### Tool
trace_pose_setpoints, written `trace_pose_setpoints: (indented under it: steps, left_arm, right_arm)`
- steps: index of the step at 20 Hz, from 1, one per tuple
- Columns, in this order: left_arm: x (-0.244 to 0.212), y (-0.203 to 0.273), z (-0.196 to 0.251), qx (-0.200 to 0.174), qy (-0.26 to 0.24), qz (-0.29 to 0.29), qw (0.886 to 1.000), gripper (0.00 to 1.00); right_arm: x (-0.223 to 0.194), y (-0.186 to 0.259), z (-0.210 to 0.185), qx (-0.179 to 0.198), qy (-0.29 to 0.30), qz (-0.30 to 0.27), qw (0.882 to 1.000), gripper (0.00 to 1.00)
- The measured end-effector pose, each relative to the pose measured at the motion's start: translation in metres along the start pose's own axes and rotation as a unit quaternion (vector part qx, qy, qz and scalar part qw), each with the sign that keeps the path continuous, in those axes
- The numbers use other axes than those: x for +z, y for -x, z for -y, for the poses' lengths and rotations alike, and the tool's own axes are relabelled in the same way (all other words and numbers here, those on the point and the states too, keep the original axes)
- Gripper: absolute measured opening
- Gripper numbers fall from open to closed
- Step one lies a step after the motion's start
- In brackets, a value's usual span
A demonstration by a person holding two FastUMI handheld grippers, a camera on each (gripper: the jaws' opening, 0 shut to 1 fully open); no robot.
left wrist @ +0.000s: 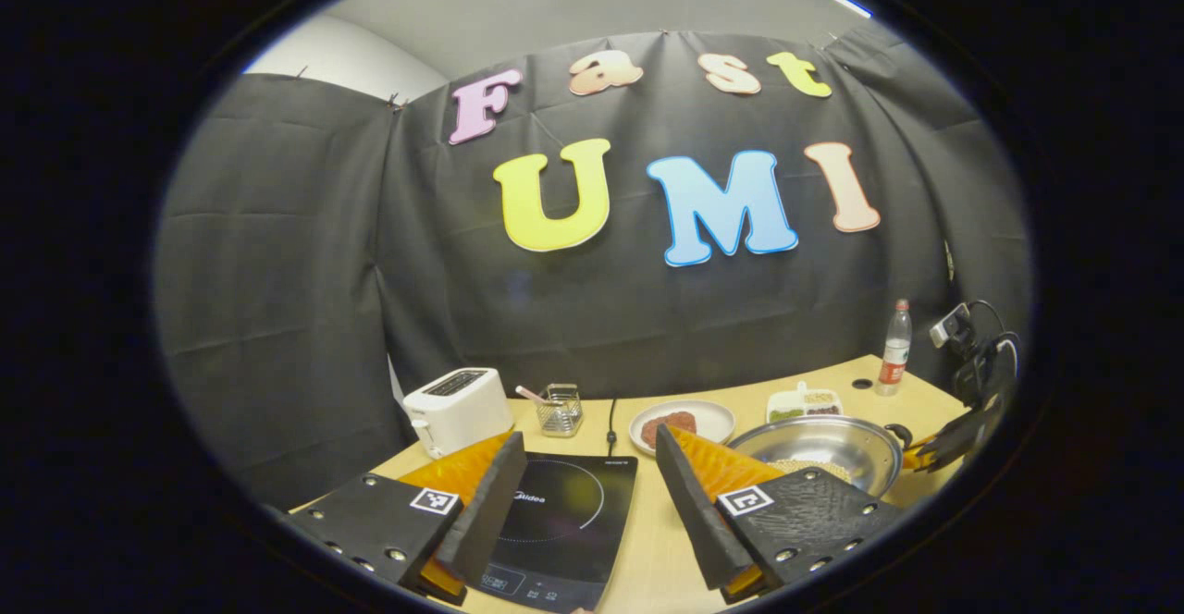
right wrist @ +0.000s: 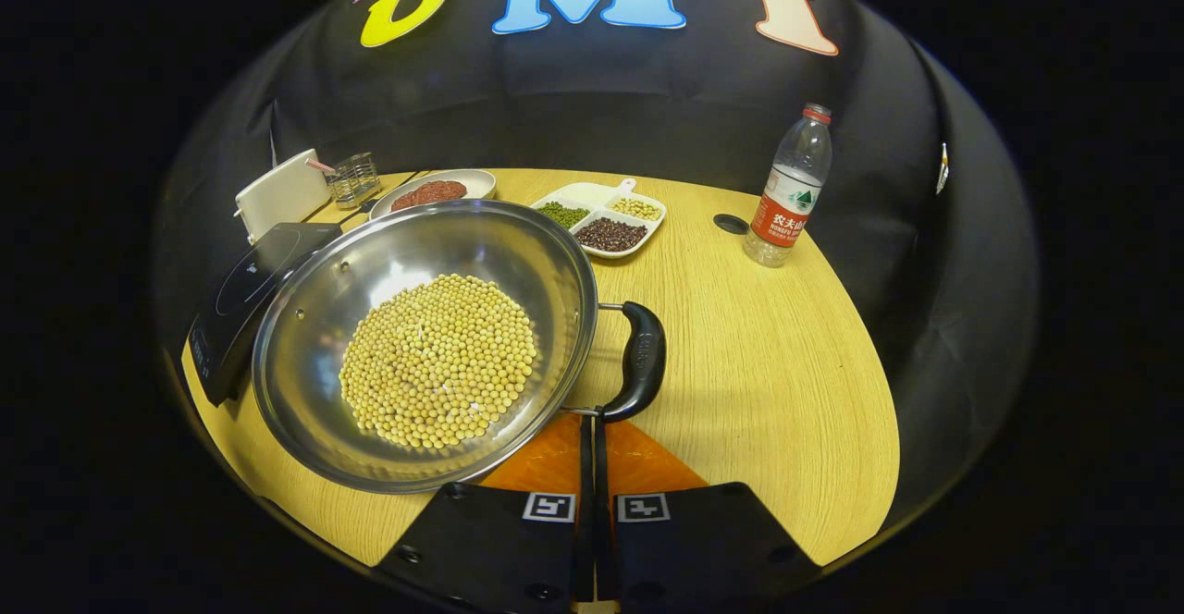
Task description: First push the handle of the pot to place it horizontally, then grasp the pot with both hands and set it on the induction cooktop.
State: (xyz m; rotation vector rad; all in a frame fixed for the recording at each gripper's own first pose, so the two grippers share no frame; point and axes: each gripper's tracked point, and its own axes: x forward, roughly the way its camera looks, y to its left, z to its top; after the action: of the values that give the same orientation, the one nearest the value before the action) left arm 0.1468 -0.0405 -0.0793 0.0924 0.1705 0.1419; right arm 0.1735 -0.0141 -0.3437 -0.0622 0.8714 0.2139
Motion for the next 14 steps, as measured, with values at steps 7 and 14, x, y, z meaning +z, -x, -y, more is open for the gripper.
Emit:
trace_pose_setpoints:
  steps: [7,14]
  left_arm:
    - [-0.003,-0.015,0.018,-0.029,0.004,0.003,1.000,0.84]
    - [-0.026,-0.049,0.044,-0.090,0.023,-0.026,0.995,0.84]
  right_arm:
    - [0.019,0.037,0.001,-0.019,0.004,0.054,0.998,0.02]
    - [0.055,0.059,0.010,-0.040,-0.050,0.111,0.992,1.00]
